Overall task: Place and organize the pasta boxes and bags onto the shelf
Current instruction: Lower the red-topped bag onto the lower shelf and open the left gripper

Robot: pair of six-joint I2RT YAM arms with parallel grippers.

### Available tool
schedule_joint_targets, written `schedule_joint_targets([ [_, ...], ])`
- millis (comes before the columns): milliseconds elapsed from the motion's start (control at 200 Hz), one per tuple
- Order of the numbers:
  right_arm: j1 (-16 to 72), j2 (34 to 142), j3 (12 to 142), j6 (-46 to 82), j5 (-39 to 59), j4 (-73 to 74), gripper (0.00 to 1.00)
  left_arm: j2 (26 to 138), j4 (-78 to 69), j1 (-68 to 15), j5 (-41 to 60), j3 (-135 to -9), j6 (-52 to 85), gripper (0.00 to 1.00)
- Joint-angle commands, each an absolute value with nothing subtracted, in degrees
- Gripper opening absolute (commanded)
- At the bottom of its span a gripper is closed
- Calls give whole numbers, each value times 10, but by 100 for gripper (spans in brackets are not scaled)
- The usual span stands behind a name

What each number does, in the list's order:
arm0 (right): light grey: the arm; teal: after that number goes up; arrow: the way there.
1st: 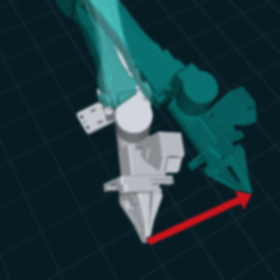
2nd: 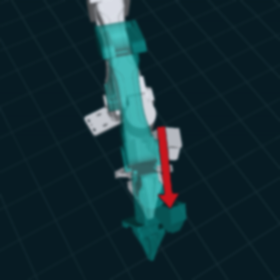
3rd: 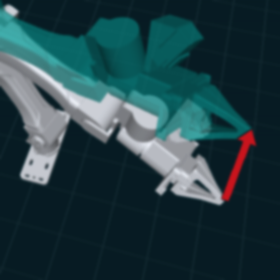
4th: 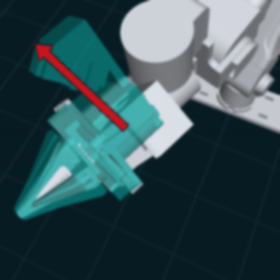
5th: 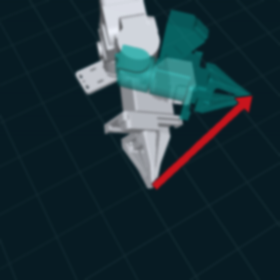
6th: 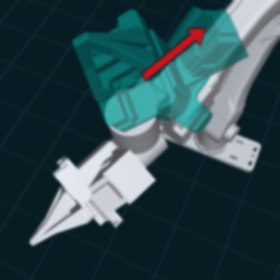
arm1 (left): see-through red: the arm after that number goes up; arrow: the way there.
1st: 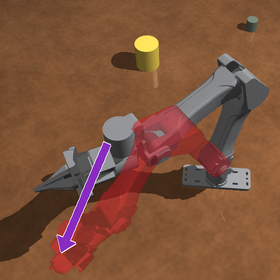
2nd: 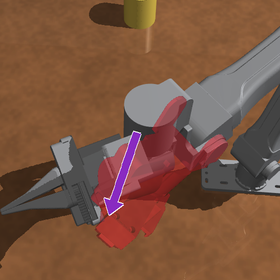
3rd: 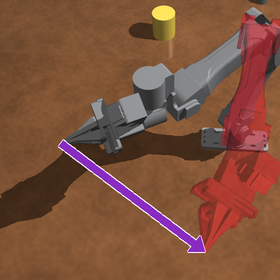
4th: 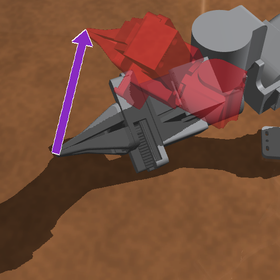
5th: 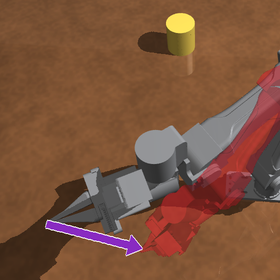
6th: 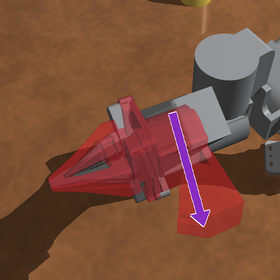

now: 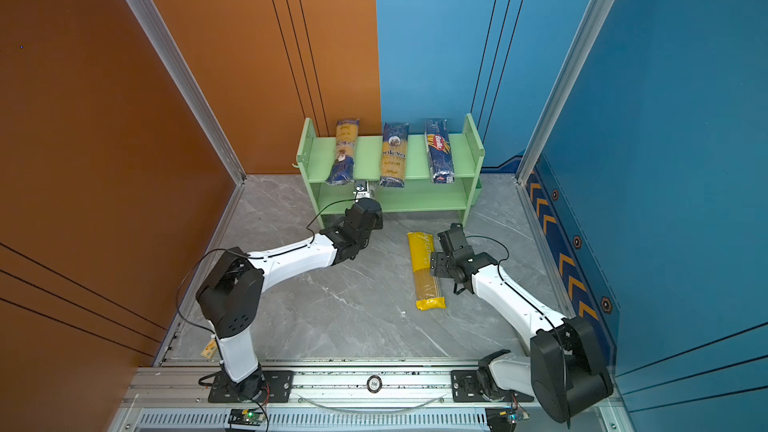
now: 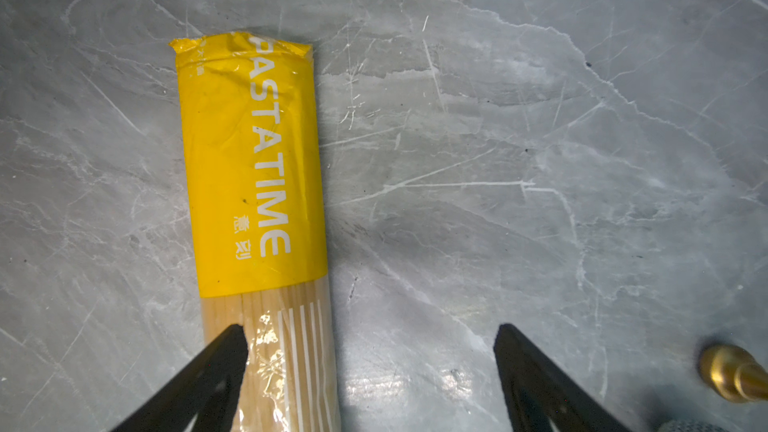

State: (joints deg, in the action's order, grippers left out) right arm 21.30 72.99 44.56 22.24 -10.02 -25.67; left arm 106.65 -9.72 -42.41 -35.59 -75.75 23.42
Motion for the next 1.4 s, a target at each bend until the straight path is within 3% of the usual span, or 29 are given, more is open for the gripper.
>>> schedule_joint_targets([
  [0,208,736,447,210,-91,-251,91,1057,-181,-420,-388,-787,237,7],
  [370,204,739,447,208,-87,-251,91,1069,-185,-422,-395,-784,240,13],
  [466,203,739,446,208,-87,-252,91,1072,-185,-424,-400,-783,242,20],
  [551,203,739,446,209,-87,-251,91,1075,-185,-424,-399,-782,243,15],
  [836,200,739,445,207,-86,-252,91,1078,-187,-424,-401,-775,251,21],
  [981,200,738,444,207,-86,-252,91,1077,-188,-425,-405,-772,251,31],
  [1192,200,737,443,207,-85,-252,91,1078,-189,-426,-402,-770,253,33],
  [1397,199,732,442,207,-85,-252,91,1075,-192,-428,-401,-765,250,44],
])
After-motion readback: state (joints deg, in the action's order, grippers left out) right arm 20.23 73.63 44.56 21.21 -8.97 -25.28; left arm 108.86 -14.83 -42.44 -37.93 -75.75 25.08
